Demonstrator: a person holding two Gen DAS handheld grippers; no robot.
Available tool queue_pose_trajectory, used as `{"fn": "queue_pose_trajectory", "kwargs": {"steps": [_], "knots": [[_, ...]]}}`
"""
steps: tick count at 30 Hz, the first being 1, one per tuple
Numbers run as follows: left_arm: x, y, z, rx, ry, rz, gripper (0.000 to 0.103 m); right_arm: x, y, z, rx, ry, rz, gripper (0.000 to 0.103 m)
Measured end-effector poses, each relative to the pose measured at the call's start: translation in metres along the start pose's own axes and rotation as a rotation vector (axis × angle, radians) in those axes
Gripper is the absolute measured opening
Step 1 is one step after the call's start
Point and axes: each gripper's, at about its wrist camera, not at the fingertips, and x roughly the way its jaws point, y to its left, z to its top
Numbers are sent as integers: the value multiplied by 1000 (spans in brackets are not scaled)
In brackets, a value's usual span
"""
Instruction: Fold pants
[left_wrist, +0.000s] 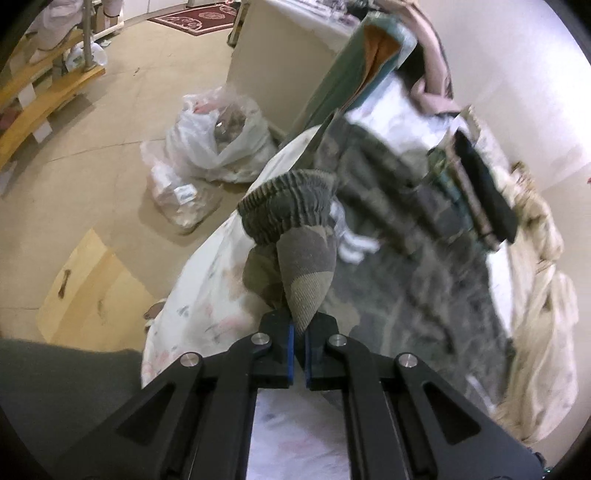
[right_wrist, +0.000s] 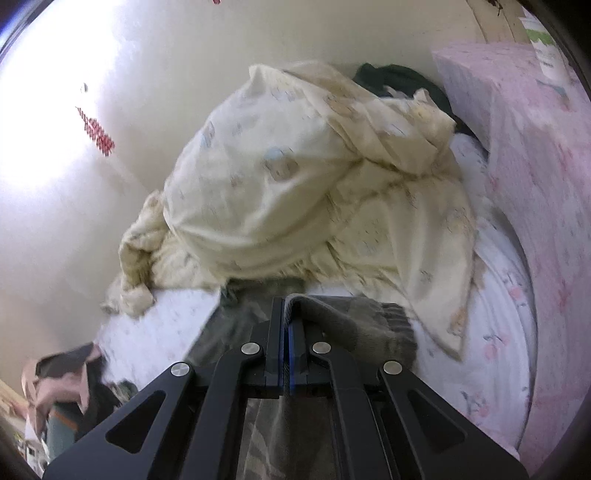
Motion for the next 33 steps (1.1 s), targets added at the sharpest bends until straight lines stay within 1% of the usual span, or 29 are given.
{"fn": "queue_pose_trajectory", "kwargs": {"steps": [2,7,10,13,14,15,18,19,20,21,24,25,26,27,28,29,30,31,32,33], "knots": [[-6,-15,16,16,-20,-12,2,11,18,9,-1,10,13,0],[0,-59,60,85,-47,13,2,59,80,26,-76,34,25,0],[14,-86,90,142,-73,50,2,102,128,31,-181,60,12,0],[48,-116,127,199,-89,104,2,163,170,27,-290,120,-26,0],[64,-128,141,229,-101,131,2,184,180,23,-325,148,-39,0],[83,-141,151,268,-103,166,2,215,196,16,-385,175,-75,0],[138,-169,169,363,-104,233,2,286,227,-8,-528,231,-144,0],[162,-180,174,413,-79,273,2,305,235,-16,-567,255,-162,0],[180,-187,177,433,-63,294,3,324,242,-25,-606,273,-188,0],[195,-190,179,424,-55,292,4,347,248,-37,-646,295,-220,0],[226,-203,184,465,-49,331,5,386,253,-57,-710,322,-277,0],[233,-204,186,468,-51,335,6,397,252,-63,-731,332,-287,0],[238,-203,188,461,-43,337,6,408,250,-69,-747,362,-284,1],[245,-201,191,452,-20,340,6,414,247,-73,-759,390,-287,1],[250,-199,192,447,0,334,6,423,244,-77,-775,435,-284,6],[253,-198,192,458,11,327,6,427,242,-80,-800,464,-282,8],[255,-197,191,484,22,324,6,431,241,-83,-846,490,-288,10],[255,-198,189,504,29,319,8,429,242,-85,-873,502,-288,17],[254,-197,186,529,42,311,11,426,242,-83,-897,514,-285,25],[253,-197,184,556,71,294,19,421,243,-79,-917,529,-265,30]]}}
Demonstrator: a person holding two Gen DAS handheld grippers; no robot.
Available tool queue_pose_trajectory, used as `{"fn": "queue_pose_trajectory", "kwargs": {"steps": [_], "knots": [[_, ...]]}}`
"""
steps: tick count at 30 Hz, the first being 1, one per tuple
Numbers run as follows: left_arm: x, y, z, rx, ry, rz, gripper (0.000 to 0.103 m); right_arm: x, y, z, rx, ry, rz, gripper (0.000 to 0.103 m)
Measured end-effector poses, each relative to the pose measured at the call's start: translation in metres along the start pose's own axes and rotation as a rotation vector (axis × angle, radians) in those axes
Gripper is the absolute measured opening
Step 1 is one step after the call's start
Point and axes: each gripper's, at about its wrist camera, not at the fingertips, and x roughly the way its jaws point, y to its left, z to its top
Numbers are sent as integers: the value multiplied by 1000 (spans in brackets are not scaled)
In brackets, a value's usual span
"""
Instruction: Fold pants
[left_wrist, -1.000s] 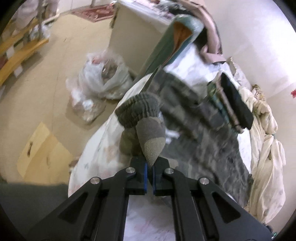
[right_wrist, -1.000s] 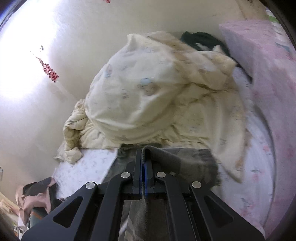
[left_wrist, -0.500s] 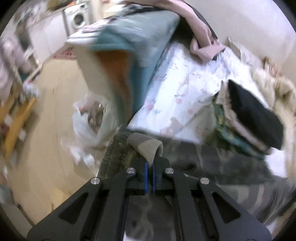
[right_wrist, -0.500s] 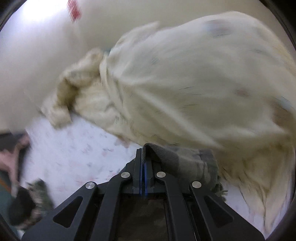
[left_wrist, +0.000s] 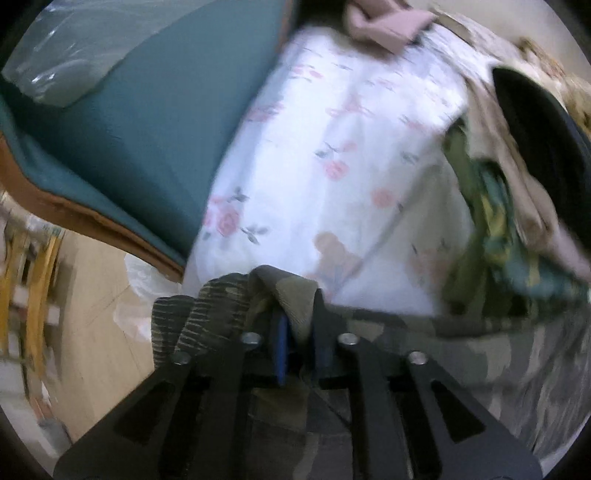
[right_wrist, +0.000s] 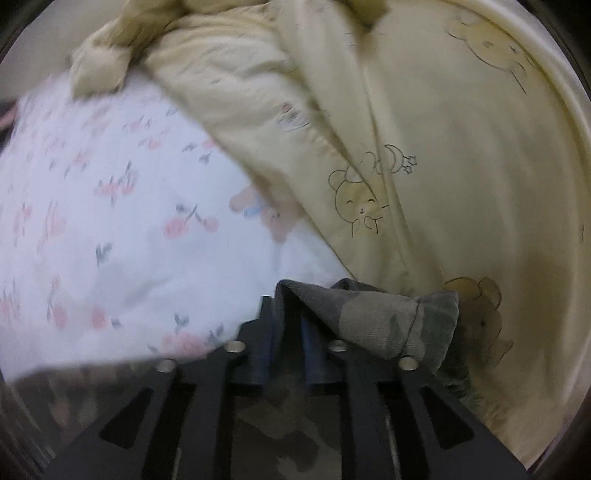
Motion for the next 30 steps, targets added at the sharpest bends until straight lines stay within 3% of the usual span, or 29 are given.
{"fn": "queue_pose_trajectory", "kwargs": {"steps": [1,2,4,6,7,10,13,16,19,21,22,23,28,30], "knots": [[-2,-1,-4,33,23,-24,26,-7,0,0,-21,0,25,48],[-7,0,-7,62,25,-32,26,-15,-3,0,-44,-6,58,64],[-22,2,-17,84,-7,-76,34,-39,-14,-2,-82,-35,116,70],[-40,7,-30,108,-35,-95,43,-64,-31,-10,-93,-69,217,70],[-48,9,-35,101,-52,-103,54,-73,-37,-14,-99,-93,245,70],[-77,17,-58,96,-176,-103,78,-94,-66,-37,-102,-161,232,70],[-86,17,-76,134,-242,-75,87,-82,-103,-64,6,-141,223,70],[-61,14,-88,185,-146,-9,88,-72,-139,-93,137,-166,195,70],[-37,25,-96,168,-107,90,88,-70,-167,-122,233,-197,194,70],[-9,35,-98,150,1,103,89,-61,-178,-136,254,-168,194,68],[-6,41,-98,121,13,81,90,-58,-181,-140,256,-155,203,63],[-6,46,-99,89,9,56,90,-55,-182,-143,252,-141,211,56],[-34,46,-92,77,-93,37,90,-34,-180,-147,210,-58,164,55],[-36,42,-89,91,-103,40,90,-27,-172,-147,160,-38,153,32]]}}
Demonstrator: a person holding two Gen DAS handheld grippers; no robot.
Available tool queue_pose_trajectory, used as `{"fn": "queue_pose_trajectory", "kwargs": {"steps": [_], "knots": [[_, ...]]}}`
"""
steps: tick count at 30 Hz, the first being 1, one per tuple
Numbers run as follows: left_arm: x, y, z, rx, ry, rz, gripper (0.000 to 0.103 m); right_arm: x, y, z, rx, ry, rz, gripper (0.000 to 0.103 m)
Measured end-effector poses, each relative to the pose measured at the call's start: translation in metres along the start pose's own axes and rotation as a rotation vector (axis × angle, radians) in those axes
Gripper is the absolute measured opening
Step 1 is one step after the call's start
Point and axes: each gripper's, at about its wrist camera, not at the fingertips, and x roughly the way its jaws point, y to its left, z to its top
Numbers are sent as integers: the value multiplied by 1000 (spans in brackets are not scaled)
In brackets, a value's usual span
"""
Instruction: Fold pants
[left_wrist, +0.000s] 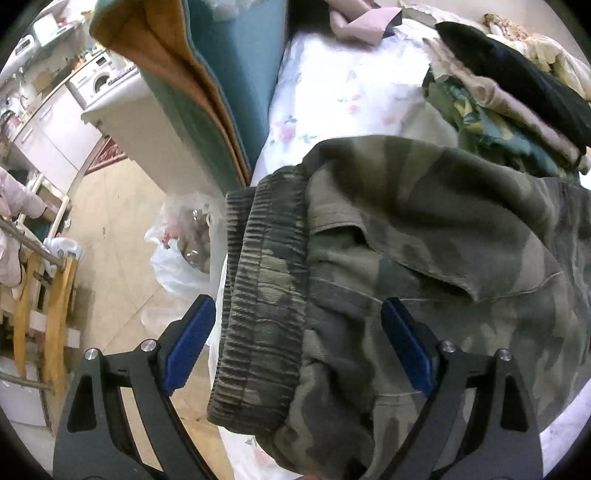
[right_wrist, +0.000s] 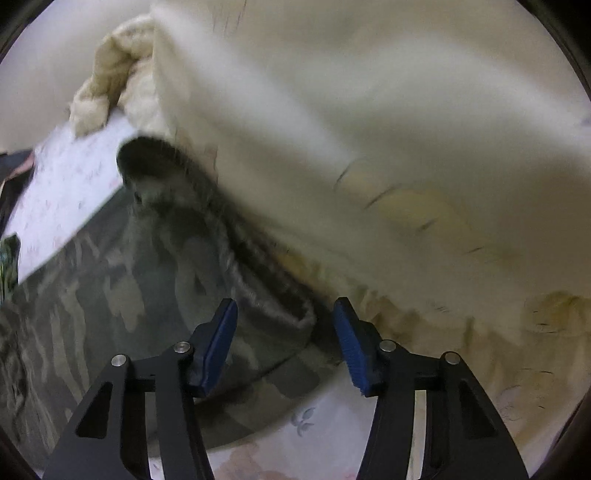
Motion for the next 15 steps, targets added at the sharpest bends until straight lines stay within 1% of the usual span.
{"fn": "queue_pose_trajectory", "kwargs": {"steps": [2,3,5,7,9,11,12,13,15], "knots": [[2,-3,-2,14,7,9,90,-6,13,-1,-78,-34,-21,8],[3,-4,-2,18,10,13,90,-13,18,-2,-101,-63,-22,8],[1,-4,-7,19,10,19,90,-33,18,-2,-87,-121,-6,8],[4,-4,-9,26,14,21,90,-55,6,-4,-20,-174,56,8],[4,-4,-12,27,24,25,90,-68,-11,-5,73,-184,91,7],[8,-3,-14,22,32,16,90,-69,-29,-6,138,-159,61,7],[9,-2,-14,22,33,17,90,-62,-37,-6,174,-121,33,7],[9,-1,-15,24,32,21,90,-50,-44,-7,203,-52,7,7],[11,3,-16,22,32,27,90,-26,-53,-13,230,51,-63,7]]}}
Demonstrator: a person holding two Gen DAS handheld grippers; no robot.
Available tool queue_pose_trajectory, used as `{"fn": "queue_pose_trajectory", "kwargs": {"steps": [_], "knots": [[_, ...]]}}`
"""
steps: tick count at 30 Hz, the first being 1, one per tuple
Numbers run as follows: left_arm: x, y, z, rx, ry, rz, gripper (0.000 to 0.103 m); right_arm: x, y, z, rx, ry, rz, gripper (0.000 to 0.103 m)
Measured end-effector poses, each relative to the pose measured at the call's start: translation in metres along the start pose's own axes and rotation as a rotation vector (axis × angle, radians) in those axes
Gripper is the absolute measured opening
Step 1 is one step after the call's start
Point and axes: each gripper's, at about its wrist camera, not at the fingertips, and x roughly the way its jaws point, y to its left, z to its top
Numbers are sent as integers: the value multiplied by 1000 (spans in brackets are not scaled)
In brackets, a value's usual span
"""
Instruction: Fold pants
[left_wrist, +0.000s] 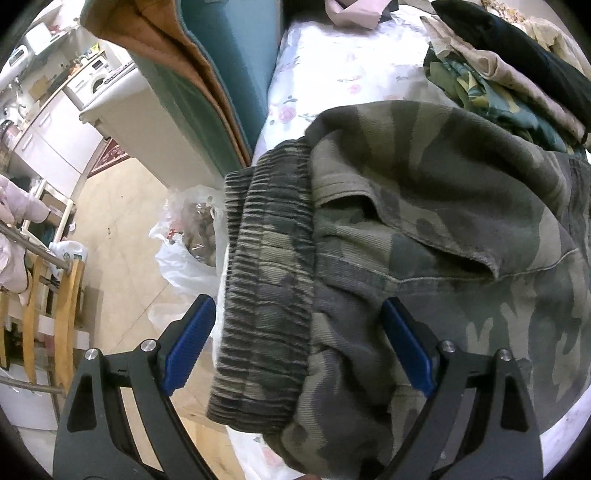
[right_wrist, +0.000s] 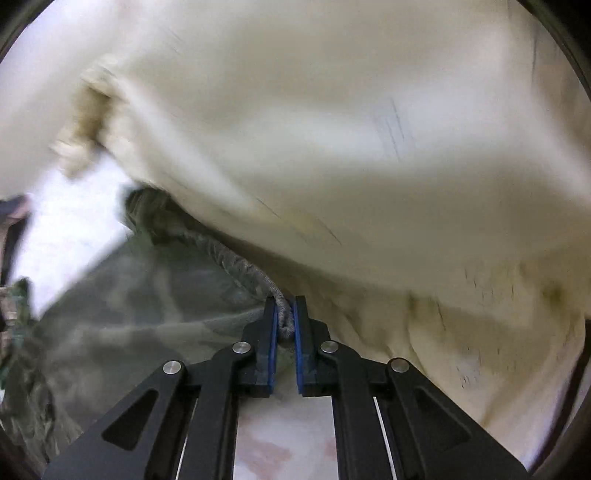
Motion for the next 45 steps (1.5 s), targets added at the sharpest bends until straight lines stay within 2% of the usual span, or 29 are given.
{"fn": "queue_pose_trajectory", "kwargs": {"steps": [2,4,6,7,8,10,12,14,15,16,17,18,21,23,26,27,29,30,32,36,37,38,39,42,45], "knots": [[1,4,-4,-14,7,-10,90,11,-2,-1,14,27,-21,7],[2,7,-4,-25,14,-18,90,13,6,1,-8,14,-29,10],[3,8,-4,-28,12,-19,90,16,19,5,-85,37,-127,19],[3,7,-4,-24,10,-17,90,12,25,6,-113,21,-155,23],[3,6,-4,-14,6,-13,90,5,31,6,-137,-19,-180,22],[3,2,-5,-1,0,-10,90,-18,52,-2,-184,-145,-243,24],[2,-1,-6,5,-8,-12,90,-35,70,-6,-208,-248,-160,25],[0,-2,-6,8,-15,-12,90,-45,95,-9,-249,-323,-25,26],[0,-1,-5,7,-17,-10,90,-42,104,-7,-267,-309,45,26],[-1,0,-5,0,-21,-15,90,-29,119,-2,-293,-233,124,23],[-1,1,-5,-5,-23,-19,90,-13,134,4,-313,-163,160,23],[0,1,-5,-5,-21,-16,90,-2,144,9,-334,-128,162,23],[2,3,-4,-11,-14,-14,90,49,171,34,-387,-43,50,23],[2,4,-5,-9,-7,-11,90,67,164,50,-374,-44,-66,23],[3,3,-8,9,0,-7,90,65,159,82,-304,-146,-98,22],[2,4,-9,14,-3,-9,90,67,158,88,-277,-153,-100,22],[-1,5,-9,15,-1,-28,90,84,164,88,-303,-103,-133,23],[-5,8,-8,2,-4,-42,90,95,171,83,-371,-60,-174,22],[-14,15,-6,-24,-13,-71,90,92,183,80,-426,-72,-209,23],[-45,41,-4,-86,-78,-116,90,61,182,71,-362,-48,-67,26],[-51,52,-4,-119,-93,-127,90,50,186,63,-369,-52,-41,41],[-56,64,-5,-158,-103,-131,90,40,188,55,-371,-63,-17,61],[-58,74,-7,-191,-106,-129,90,29,190,44,-367,-85,11,68],[-48,108,-16,-334,-74,-150,90,-1,203,2,-361,-117,94,70],[-28,113,-23,-388,7,-232,90,-25,218,-44,-313,-115,220,70]]}}
